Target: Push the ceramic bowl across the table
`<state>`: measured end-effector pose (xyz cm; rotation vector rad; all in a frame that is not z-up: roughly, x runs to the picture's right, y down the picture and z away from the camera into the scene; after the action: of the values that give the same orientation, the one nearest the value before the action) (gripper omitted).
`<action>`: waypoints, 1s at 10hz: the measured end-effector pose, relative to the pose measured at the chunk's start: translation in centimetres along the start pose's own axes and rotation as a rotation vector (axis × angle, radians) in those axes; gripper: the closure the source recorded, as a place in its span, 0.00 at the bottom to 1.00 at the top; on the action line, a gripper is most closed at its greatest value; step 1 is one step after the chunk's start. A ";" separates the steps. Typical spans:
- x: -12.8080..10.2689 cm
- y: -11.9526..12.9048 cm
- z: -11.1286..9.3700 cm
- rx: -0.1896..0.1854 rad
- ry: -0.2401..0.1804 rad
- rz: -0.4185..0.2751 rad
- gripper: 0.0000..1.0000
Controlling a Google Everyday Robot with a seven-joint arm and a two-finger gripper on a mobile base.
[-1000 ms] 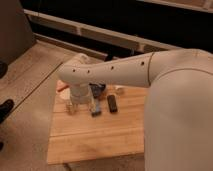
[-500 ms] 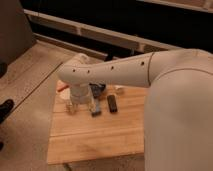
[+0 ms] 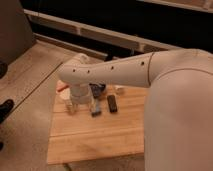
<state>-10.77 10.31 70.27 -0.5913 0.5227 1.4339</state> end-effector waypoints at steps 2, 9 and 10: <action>0.0 0.0 0.0 0.000 0.000 0.000 0.35; -3.0 -0.7 -0.9 0.046 -0.132 -0.033 0.35; -4.3 -0.8 -1.9 0.059 -0.200 -0.058 0.35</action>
<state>-10.28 5.79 71.73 -0.4074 0.3850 1.3994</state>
